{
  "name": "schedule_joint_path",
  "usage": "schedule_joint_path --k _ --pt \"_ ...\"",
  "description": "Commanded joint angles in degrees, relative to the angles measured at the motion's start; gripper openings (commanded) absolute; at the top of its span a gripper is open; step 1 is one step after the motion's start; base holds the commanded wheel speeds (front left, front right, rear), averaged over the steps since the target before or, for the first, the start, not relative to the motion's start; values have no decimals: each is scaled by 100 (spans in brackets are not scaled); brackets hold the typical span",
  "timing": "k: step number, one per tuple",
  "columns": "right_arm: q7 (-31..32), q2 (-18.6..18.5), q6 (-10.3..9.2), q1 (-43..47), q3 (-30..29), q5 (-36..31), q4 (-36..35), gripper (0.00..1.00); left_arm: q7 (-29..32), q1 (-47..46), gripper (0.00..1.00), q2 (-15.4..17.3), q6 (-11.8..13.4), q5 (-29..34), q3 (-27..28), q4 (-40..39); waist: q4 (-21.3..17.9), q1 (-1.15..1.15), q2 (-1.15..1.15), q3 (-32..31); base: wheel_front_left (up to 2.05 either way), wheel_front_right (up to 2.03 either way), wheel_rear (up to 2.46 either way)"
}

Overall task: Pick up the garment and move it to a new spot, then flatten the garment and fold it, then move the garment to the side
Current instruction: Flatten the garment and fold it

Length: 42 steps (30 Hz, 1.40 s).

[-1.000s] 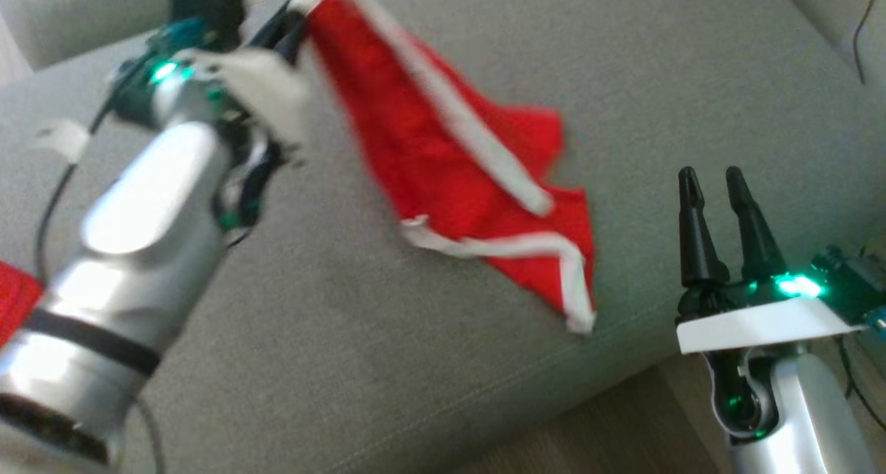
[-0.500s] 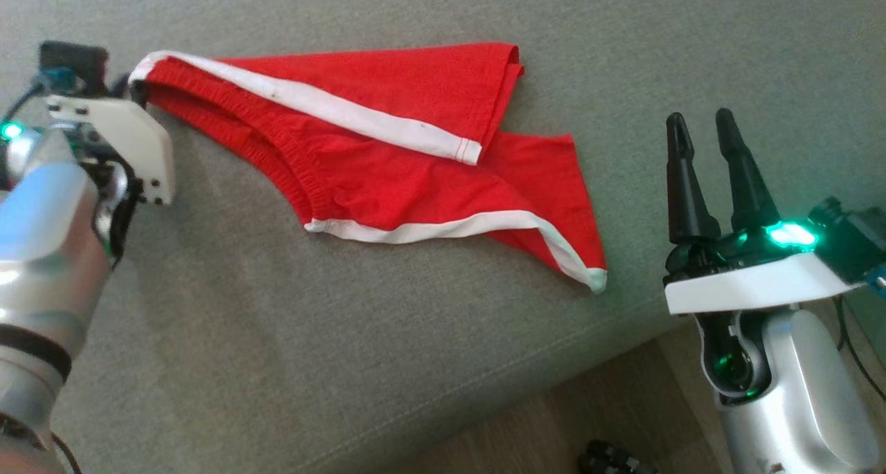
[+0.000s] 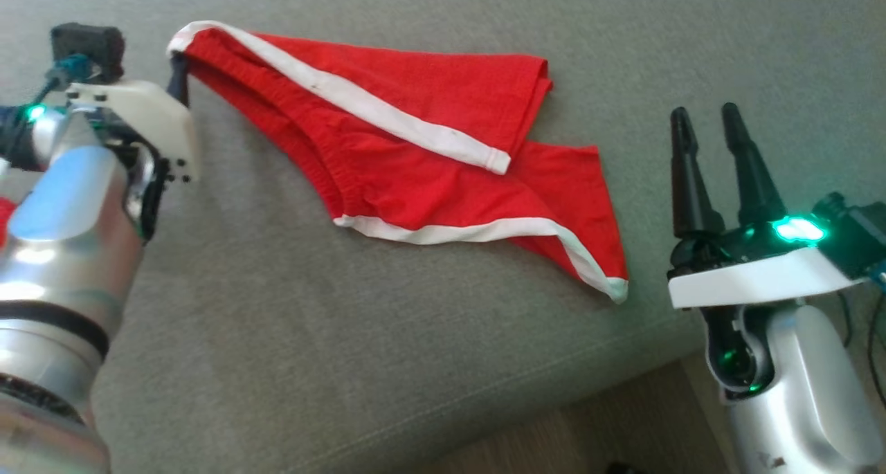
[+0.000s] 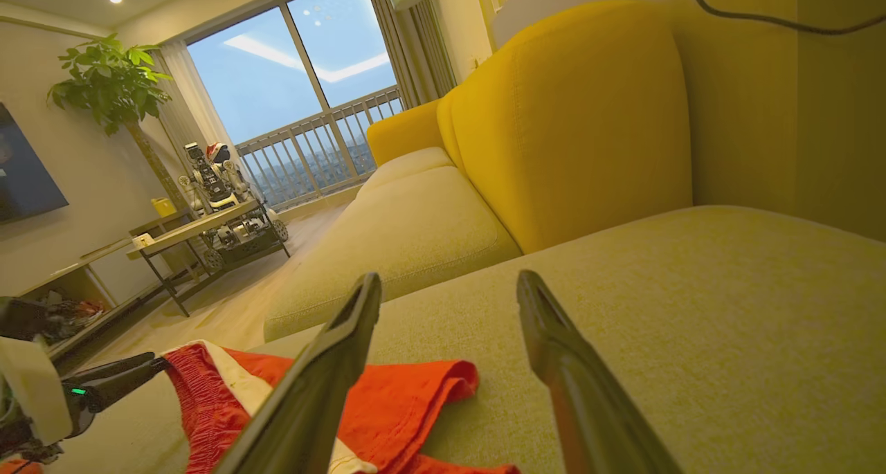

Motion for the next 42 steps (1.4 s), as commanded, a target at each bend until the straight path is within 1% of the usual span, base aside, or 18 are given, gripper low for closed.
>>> schedule_joint_path --k 1,3,6,13,14,16,20,24,28,32,34,35,37,40,42 --pt "-51 0 -1 -170 40 -71 -168 100 -117 -331 100 168 -16 -33 185 -101 184 0 0 -188 0 0 0" --pt "-51 0 -1 -126 -100 -216 -117 100 -226 -189 100 46 -45 -4 162 -240 419 0 0 -400 0 0 0" --pt "-51 0 -1 -70 -252 -353 -65 100 -250 67 100 -88 -222 51 19 -388 699 0 0 -583 0 0 0" --pt "-51 0 -1 11 -289 -509 7 100 -185 577 100 -212 -449 46 -199 -683 1129 0 0 -865 0 0 0" --pt "-51 0 -1 21 -275 -522 14 100 -188 623 100 -205 -438 66 -229 -734 1167 0 0 -894 0 0 0" --pt "-51 0 -1 36 -249 -542 28 100 -225 687 100 -168 -279 119 -224 -875 1222 0 0 -959 0 0 0" --pt "-51 0 -1 118 -301 -571 58 100 -290 990 100 -117 156 92 39 -1456 1325 0 0 -1127 0 0 0" --pt "-51 0 -1 271 -408 -645 63 100 -299 1624 100 37 697 401 370 -2697 1455 0 0 -1253 0 0 0" --pt "-51 0 -1 426 -397 -783 88 100 -300 2608 100 171 1315 817 792 -4043 1552 0 0 -1343 0 0 0" --pt "-51 0 -1 608 -389 -827 123 100 -301 3618 100 150 1739 1198 1284 -5204 1644 0 0 -1439 0 0 0" --pt "-51 0 -1 706 -370 -879 155 100 -301 4064 100 56 1822 1361 1544 -5687 1691 0 0 -1483 0 0 0" --pt "-51 0 -1 706 -370 -879 155 100 -301 4064 100 56 1822 1361 1544 -5687 1691 0 0 -1483 0 0 0" --pt "-51 0 -1 797 -348 -931 181 100 -301 4472 100 -76 1847 1512 1803 -6062 1734 0 0 -1527 0 0 0" --pt "-51 0 -1 904 -346 -953 207 100 -301 4952 100 -278 1756 1778 2071 -6413 1796 0 0 -1571 0 0 0" --pt "-51 0 -1 946 -347 -966 231 100 -301 5174 100 -387 1627 1945 2169 -6485 1836 0 0 -1574 0 0 0"
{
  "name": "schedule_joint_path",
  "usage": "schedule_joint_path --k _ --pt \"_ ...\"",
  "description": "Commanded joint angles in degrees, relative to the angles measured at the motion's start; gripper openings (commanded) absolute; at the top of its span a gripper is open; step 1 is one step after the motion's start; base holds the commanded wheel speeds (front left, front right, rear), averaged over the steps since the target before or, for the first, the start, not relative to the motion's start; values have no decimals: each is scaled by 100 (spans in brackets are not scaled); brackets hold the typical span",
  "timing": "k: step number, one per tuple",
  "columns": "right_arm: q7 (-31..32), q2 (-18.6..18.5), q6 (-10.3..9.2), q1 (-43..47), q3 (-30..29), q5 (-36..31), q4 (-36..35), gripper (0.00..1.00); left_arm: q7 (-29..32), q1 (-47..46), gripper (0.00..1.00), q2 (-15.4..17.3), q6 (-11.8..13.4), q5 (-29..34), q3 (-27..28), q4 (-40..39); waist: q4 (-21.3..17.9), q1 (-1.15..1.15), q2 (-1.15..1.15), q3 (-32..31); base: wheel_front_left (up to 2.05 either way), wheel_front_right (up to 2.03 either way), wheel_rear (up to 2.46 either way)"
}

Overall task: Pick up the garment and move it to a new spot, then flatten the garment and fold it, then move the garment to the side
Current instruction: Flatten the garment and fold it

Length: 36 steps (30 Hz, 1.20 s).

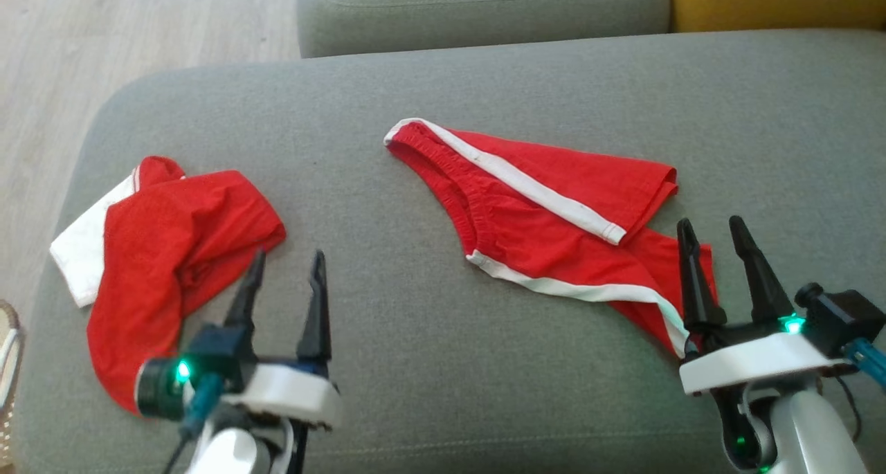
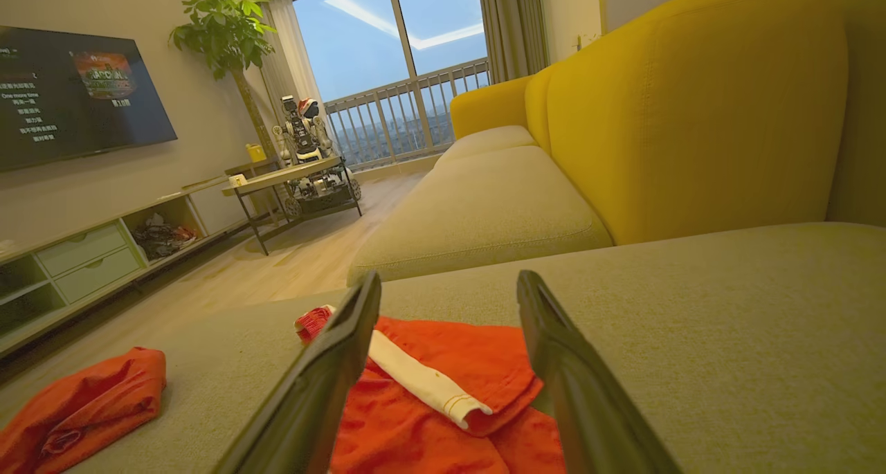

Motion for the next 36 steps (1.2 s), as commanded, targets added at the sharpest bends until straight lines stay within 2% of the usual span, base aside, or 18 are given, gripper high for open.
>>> schedule_joint_path --k 1,7,15,25,28,29,30,36 --pt "-37 0 -1 -127 143 -52 -150 100 -68 -137 100 -6 -85 134 302 -201 42 1 0 3 0 0 0" --pt "-17 0 -1 -240 232 -271 9 100 -68 -10 100 -251 -408 456 565 -87 135 1 0 128 0 0 0" --pt "639 0 -1 -1056 240 -869 928 100 -69 -146 100 -569 -806 726 779 127 342 1 0 587 0 0 0" --pt "1174 0 -1 -1890 -302 -1434 2096 100 -69 -320 100 -894 -1162 961 938 309 694 1 0 970 0 0 0" --pt "1246 0 -1 -2025 -397 -1429 2337 100 -69 -339 100 -949 -1234 1004 992 340 746 1 0 1021 0 0 0" --pt "1270 0 -1 -2064 -431 -1398 2403 28 -69 -340 100 -964 -1255 1016 1010 351 756 1 0 1031 0 0 0" --pt "1274 0 -1 -2102 -461 -1392 2451 0 -69 -339 100 -978 -1275 1029 1028 361 764 1 0 1041 0 0 0" --pt "1147 0 -1 -2307 -598 -1411 2552 0 -69 -343 100 -1044 -1355 1097 1116 393 765 1 0 1065 0 0 0"
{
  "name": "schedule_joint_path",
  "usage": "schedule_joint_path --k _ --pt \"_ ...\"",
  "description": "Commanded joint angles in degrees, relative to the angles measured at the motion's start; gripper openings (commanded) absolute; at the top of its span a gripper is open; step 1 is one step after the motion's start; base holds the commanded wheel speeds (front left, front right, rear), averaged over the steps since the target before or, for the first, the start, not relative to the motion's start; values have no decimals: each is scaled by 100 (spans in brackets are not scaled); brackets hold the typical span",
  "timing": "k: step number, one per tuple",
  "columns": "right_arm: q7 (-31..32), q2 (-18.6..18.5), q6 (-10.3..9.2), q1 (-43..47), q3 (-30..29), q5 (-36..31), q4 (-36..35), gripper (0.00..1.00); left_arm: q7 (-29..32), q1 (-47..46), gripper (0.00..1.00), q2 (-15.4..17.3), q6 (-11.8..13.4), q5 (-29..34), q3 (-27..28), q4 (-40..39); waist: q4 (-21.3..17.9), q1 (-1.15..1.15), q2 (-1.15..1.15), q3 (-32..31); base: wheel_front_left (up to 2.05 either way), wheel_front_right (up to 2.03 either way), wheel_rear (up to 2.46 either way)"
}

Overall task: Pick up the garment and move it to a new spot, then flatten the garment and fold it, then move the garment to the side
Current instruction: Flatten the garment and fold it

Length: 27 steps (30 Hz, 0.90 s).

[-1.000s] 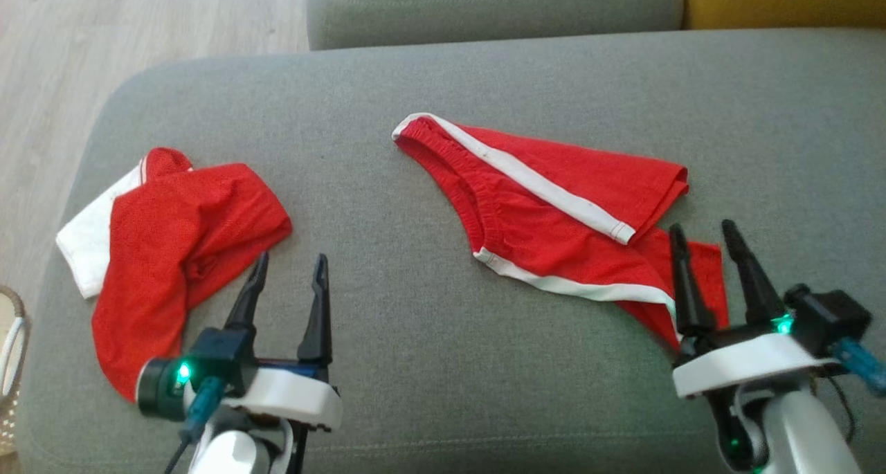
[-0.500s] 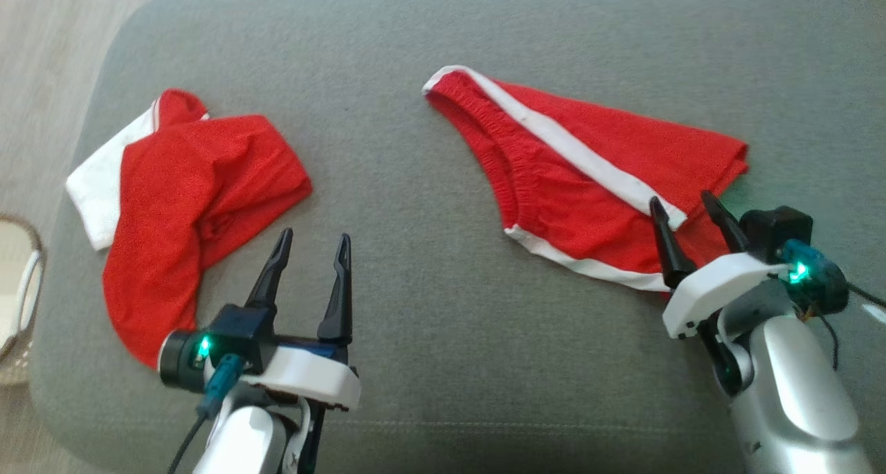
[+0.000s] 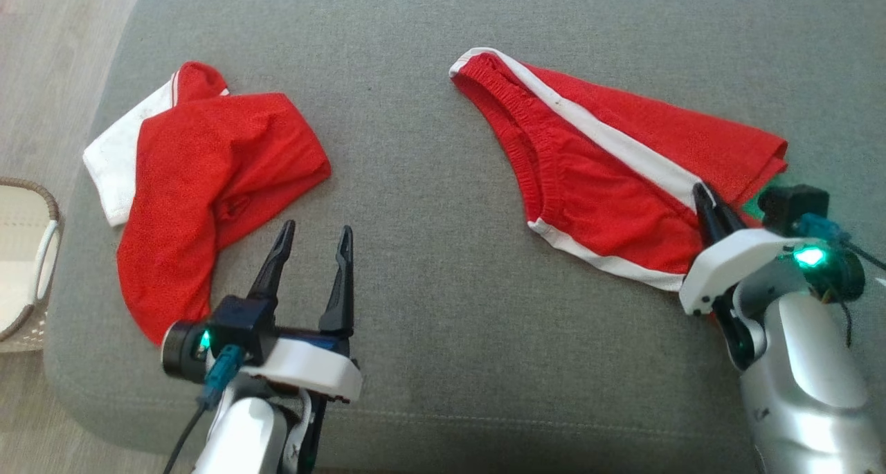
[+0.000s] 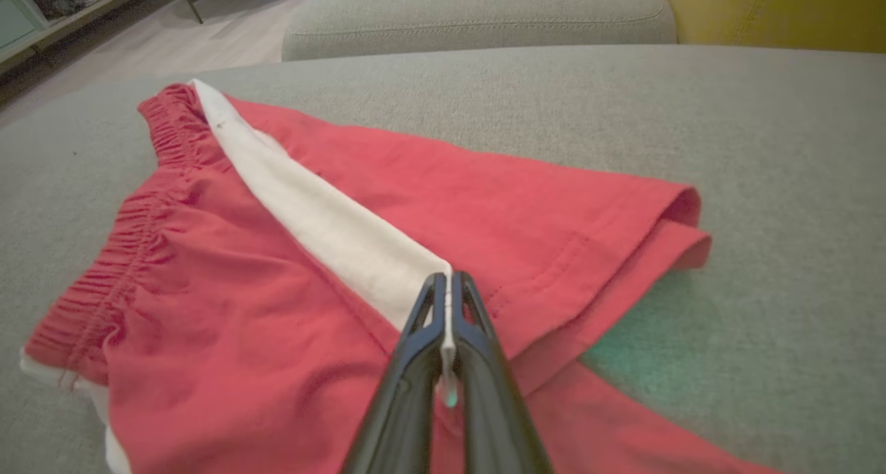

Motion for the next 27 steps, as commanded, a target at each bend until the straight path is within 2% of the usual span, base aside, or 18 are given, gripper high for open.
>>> schedule_joint_path --k 1,6,9,13,17,25,26,27 --pt "-122 7 -1 -276 101 -8 -178 0 -70 -206 100 -12 -21 91 225 -168 -10 0 0 -1 0 0 0" --pt "-92 4 -1 -505 77 35 -264 0 -70 -231 100 -38 -61 121 237 -164 -19 0 0 17 0 0 0" --pt "84 -126 -1 -885 -40 5 -375 0 -70 -269 100 -51 -99 133 219 -186 11 0 0 96 0 0 0" --pt "411 -430 -1 -1688 -250 -6 -357 0 -70 -360 100 -64 -155 138 140 -208 140 0 0 294 0 0 0" --pt "642 -950 -1 -2857 -647 -240 52 0 -70 -542 100 -71 -178 25 -69 -256 446 0 0 641 0 0 0" --pt "309 -1590 -1 -4390 -1100 -1287 887 0 -70 -879 100 -73 -16 -262 -445 -357 913 0 0 1105 0 0 0" --pt "233 -1616 -1 -4496 -1132 -1452 995 25 -70 -900 100 -73 4 -283 -473 -366 937 0 0 1132 0 0 0" --pt "178 -1638 -1 -4567 -1162 -1638 1101 86 -70 -916 100 -73 24 -300 -497 -371 951 0 0 1149 0 0 0"
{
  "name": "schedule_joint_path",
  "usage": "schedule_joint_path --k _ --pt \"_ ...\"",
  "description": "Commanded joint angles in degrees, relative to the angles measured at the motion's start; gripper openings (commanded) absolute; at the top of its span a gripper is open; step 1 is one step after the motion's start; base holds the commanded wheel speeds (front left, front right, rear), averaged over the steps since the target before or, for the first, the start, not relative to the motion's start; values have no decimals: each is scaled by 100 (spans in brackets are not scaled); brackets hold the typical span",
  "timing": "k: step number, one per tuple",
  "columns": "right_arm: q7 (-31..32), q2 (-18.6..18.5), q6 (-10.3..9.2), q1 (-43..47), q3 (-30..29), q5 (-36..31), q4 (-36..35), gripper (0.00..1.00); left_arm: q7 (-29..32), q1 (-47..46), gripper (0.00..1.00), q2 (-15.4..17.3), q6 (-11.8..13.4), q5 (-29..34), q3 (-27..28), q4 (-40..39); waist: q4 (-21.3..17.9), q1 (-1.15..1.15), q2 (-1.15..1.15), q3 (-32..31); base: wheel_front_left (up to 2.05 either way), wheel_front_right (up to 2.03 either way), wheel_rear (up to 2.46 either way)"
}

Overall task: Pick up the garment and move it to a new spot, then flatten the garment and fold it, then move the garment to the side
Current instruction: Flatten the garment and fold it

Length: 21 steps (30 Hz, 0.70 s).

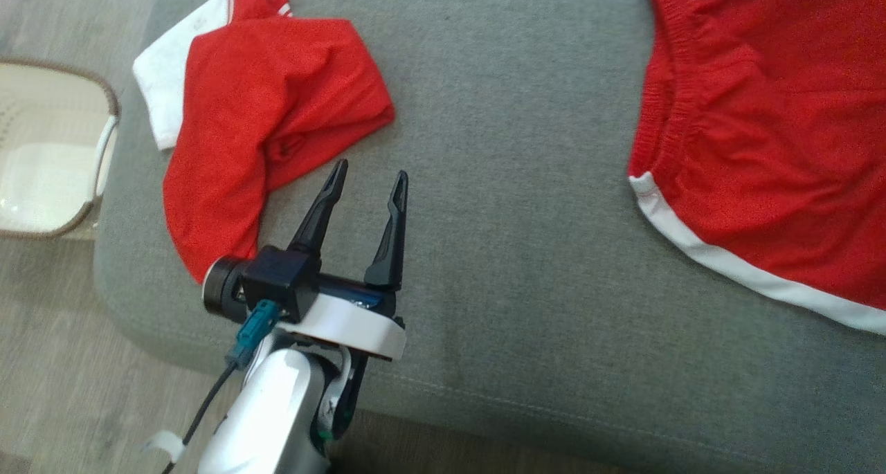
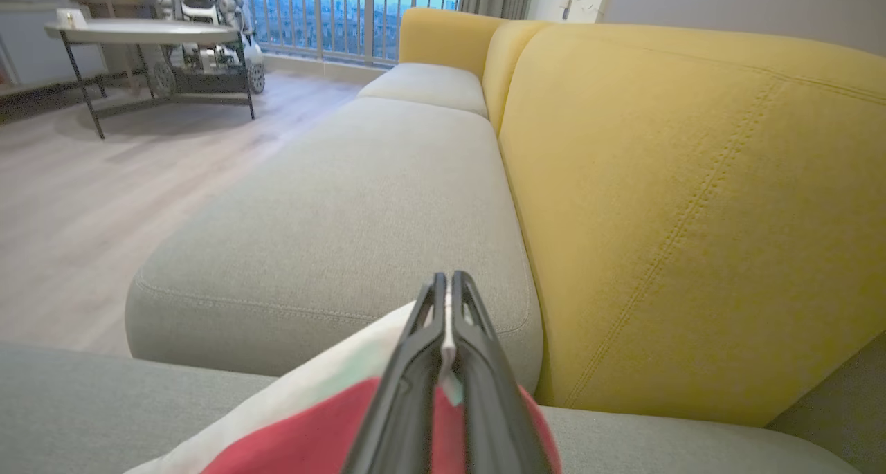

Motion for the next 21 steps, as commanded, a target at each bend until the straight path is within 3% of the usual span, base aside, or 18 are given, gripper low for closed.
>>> schedule_joint_path --k 1,6,11,16,17,21 --pt "-130 -17 -1 -244 -5 -337 0 100 -69 -154 100 20 66 -33 117 -202 126 -1 0 134 0 0 0" --pt "-588 271 -1 -259 -265 -754 410 100 -69 -183 100 20 137 -39 102 -175 -34 -1 0 11 0 0 0" --pt "-1190 698 -1 209 -425 -632 755 100 -69 -152 100 20 142 34 177 -147 -438 -1 0 -401 0 0 0" --pt "-1451 1143 -1 781 -313 -203 811 100 -69 -58 100 20 143 42 235 -120 -824 -1 0 -824 0 0 0" --pt "-1501 1336 -1 1129 -107 129 704 100 -69 7 100 20 157 16 255 -103 -1016 -1 0 -1030 0 0 0" --pt "-1520 1521 -1 1792 352 742 226 100 -69 116 100 20 191 -19 265 -53 -1282 -1 0 -1311 0 0 0"
